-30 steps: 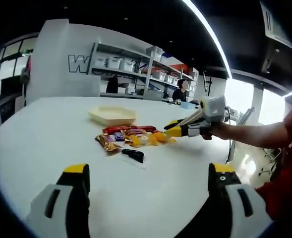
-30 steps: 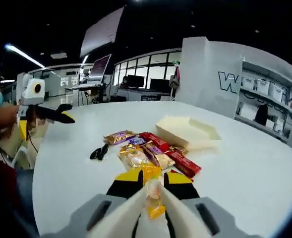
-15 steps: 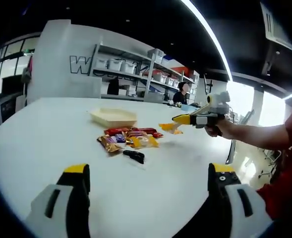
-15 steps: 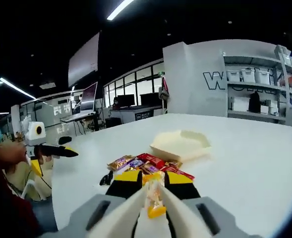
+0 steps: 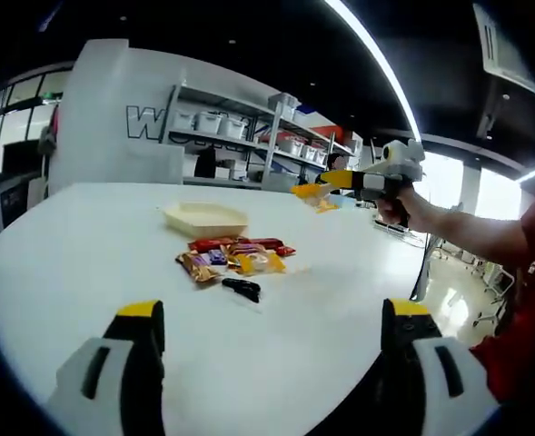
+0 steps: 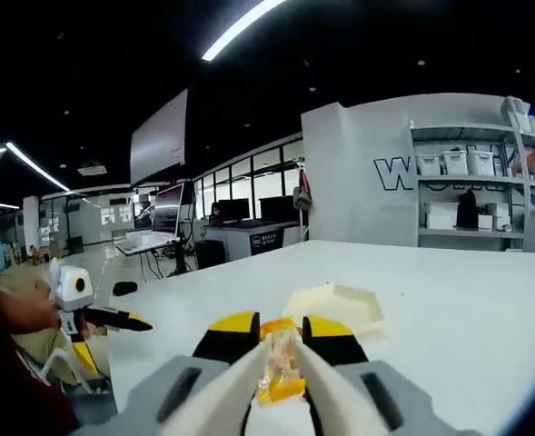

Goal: Place the target food into the container with the food tongs after gripping and lifting it, then release it inside without dropping or visibly crushing the food.

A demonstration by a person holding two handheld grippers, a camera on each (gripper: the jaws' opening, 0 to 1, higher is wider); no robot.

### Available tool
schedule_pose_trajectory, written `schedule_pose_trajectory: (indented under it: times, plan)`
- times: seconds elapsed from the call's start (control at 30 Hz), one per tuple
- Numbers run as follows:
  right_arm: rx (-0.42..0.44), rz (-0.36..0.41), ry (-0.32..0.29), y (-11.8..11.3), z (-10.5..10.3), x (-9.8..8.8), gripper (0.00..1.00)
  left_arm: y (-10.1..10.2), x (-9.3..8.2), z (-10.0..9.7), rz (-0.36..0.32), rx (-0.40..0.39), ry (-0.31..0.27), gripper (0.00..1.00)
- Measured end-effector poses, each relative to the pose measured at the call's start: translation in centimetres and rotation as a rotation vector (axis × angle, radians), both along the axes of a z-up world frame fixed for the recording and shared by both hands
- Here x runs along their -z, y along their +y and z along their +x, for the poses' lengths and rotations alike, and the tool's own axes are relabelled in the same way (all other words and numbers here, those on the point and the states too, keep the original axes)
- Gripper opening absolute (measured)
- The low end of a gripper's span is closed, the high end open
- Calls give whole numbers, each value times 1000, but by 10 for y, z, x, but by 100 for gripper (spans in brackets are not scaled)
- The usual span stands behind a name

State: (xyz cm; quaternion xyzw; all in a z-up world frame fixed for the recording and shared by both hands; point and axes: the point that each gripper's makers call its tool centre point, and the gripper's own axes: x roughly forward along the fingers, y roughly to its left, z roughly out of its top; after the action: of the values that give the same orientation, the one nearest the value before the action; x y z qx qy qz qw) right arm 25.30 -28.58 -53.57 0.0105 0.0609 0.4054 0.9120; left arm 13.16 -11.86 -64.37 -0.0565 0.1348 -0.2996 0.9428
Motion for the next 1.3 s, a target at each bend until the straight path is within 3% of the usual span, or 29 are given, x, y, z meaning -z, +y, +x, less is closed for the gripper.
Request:
schedule_pose_trajectory:
  times: [0.5, 0.87, 0.97, 1.3]
  plan:
    - [-16, 34, 13, 16, 44, -23, 13, 1, 0, 5, 30, -2, -1, 99]
    - [-11, 44, 25, 30, 88, -35, 13, 4, -1, 11, 36, -11, 6, 98]
    - [-12, -17, 26, 36, 99, -26, 13, 5, 0, 13, 32, -15, 10, 98]
    - [-33, -28, 57, 39, 99, -10, 14, 11, 3, 16, 40, -27, 20, 98]
